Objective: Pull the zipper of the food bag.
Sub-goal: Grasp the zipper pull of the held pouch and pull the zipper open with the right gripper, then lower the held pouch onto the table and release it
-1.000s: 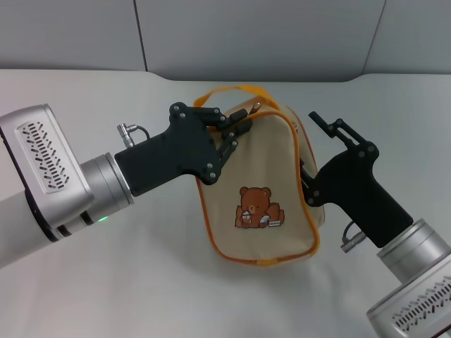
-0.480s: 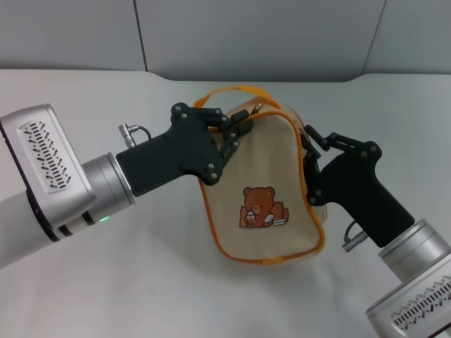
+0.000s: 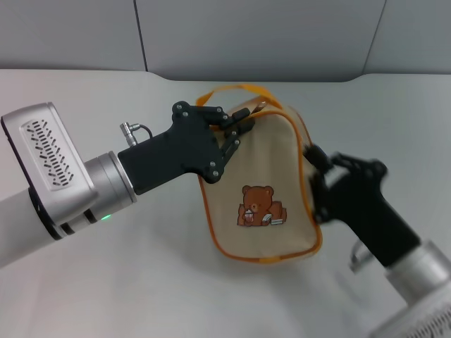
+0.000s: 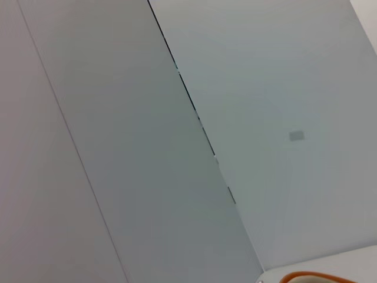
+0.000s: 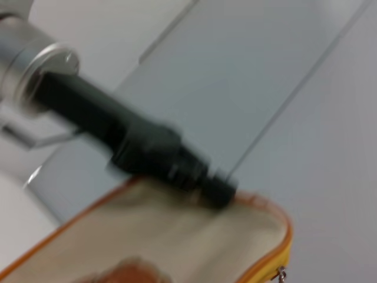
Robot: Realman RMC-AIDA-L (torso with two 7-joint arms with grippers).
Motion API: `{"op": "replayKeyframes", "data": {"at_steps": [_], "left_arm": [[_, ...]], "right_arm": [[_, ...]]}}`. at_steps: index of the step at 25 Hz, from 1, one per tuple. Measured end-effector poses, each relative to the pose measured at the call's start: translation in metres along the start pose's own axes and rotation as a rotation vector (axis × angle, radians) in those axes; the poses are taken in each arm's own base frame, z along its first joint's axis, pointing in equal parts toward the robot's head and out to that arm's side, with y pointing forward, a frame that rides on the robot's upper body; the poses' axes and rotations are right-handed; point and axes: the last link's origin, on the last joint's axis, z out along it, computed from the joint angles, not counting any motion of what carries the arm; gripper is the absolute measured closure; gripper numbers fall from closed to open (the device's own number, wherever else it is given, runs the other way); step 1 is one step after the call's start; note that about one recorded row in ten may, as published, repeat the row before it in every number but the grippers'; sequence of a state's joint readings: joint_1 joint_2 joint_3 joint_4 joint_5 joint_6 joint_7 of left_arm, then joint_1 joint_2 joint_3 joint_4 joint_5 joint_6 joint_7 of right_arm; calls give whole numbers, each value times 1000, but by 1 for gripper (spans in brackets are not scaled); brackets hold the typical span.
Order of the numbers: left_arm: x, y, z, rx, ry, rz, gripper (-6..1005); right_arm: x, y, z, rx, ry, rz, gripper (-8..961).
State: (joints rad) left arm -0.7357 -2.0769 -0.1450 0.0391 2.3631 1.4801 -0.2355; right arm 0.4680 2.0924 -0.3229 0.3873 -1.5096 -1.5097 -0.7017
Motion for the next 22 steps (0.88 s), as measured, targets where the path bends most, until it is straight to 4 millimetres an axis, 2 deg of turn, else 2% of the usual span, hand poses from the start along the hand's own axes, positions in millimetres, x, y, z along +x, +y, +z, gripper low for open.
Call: {"op": "replayKeyframes", "data": {"at_steps": [4,9,13,17,19,22], "left_arm": [[-1,-3,2,5,-11,-5,940],[-2,-5,4,6,-22,-2,940],[-1,-6,6,-1,-19,2,940],[-1,-6,5,3,-22,-1,941],[-4,-4,-1,20,-28,-13,941],[-9,1,-17,67,-36,-43,941]], "right_arm": [[8,15,-46,0,104,36,945],[6,31,-95,-3,184,33,937],[4,31,-100,16,191,25,931],[-7,19,-103,112,123,50,925],[-16,9,-105,180,49,103,922],[-18,3,-102,195,6,182,918]]}}
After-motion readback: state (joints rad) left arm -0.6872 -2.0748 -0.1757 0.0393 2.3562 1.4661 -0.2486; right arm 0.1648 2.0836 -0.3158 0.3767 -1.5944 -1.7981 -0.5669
